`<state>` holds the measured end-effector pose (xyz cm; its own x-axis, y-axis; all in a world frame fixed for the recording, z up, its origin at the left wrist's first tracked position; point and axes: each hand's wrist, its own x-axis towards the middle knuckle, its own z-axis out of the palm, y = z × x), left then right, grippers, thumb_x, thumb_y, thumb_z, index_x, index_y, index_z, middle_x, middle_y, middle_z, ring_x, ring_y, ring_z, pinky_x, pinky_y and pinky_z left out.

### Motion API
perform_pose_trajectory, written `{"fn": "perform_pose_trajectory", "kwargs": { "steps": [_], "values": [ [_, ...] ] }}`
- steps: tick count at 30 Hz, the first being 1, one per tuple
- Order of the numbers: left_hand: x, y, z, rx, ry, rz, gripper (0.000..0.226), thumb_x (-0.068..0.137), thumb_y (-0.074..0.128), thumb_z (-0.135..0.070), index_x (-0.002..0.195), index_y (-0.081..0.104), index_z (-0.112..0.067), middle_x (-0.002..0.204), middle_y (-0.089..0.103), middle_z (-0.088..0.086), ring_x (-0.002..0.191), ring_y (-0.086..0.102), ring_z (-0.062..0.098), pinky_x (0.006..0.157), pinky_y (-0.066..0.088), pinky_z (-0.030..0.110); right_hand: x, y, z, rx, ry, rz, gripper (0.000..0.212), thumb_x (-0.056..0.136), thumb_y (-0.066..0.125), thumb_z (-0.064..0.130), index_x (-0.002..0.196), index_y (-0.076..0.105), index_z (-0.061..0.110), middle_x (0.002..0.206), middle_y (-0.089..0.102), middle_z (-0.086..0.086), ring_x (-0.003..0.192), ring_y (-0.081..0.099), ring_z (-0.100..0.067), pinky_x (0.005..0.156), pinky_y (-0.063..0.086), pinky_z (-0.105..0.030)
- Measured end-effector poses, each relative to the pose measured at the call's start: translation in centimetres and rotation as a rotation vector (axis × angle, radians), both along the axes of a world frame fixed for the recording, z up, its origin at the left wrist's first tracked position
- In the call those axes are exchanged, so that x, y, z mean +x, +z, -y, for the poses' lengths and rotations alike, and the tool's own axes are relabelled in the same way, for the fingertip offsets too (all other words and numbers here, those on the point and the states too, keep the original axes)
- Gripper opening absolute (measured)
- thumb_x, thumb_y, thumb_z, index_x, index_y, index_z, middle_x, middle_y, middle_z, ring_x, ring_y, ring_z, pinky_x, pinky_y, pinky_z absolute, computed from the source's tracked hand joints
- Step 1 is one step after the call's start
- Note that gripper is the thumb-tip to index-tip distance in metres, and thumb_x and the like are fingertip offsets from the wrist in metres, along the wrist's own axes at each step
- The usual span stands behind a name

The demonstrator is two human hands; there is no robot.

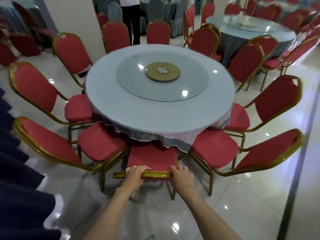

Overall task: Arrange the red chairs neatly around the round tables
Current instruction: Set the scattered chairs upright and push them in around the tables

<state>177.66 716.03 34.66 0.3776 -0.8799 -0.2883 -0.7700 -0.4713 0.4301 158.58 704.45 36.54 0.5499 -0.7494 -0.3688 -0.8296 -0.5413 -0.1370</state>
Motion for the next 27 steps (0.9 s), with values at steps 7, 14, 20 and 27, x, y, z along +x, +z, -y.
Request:
{"fn": "perform_pose_trajectory", "kwargs": {
  "steps": [7,14,20,27],
  "values": [
    [0.5,-0.9,0.4,-0.017,0.038,0.086,0.041,0.077,0.065,-0.012,0.107,0.075,-0.038,0.096,0.076,-0.011,0.104,0.067,0.013,0.089,0.034,0.032,0.6,-1.2,0.1,-0.131,0.001,-0.031,0.028,0.095,0.06,0.035,0.122,0.065,0.03,0.123,0.056,-0.002,0.118,0.051,-0.029,0.089,0.047,-0.042],
    [-0.1,0.1,-0.5,0.005,0.005,0.038,0.041,0.075,0.063,-0.005,0.102,0.072,-0.035,0.095,0.075,-0.009,0.108,0.066,0.017,0.1,0.035,0.039,-0.4,0.1,-1.1,-0.156,0.056,-0.015,0.023,0.093,0.069,0.036,0.113,0.07,0.025,0.115,0.059,0.001,0.113,0.055,-0.026,0.081,0.049,-0.04],
    [-2.4,0.5,-2.0,-0.002,-0.007,0.022,0.038,0.083,0.057,-0.001,0.103,0.071,-0.03,0.1,0.073,-0.003,0.11,0.064,0.026,0.1,0.038,0.043,-3.0,-0.8,-3.1,-0.195,0.073,0.004,0.035,0.093,0.064,0.053,0.118,0.068,0.03,0.114,0.059,0.003,0.109,0.056,-0.023,0.076,0.05,-0.036],
    [-4.9,0.9,-4.2,-0.029,0.034,-0.004,0.032,0.082,0.059,0.001,0.093,0.071,-0.026,0.089,0.072,-0.005,0.102,0.066,0.025,0.093,0.035,0.041,-5.5,-1.1,-4.3,-0.17,0.051,-0.011,0.042,0.088,0.064,0.065,0.117,0.069,0.036,0.106,0.058,0.004,0.106,0.055,-0.023,0.078,0.052,-0.039]
  ]
}}
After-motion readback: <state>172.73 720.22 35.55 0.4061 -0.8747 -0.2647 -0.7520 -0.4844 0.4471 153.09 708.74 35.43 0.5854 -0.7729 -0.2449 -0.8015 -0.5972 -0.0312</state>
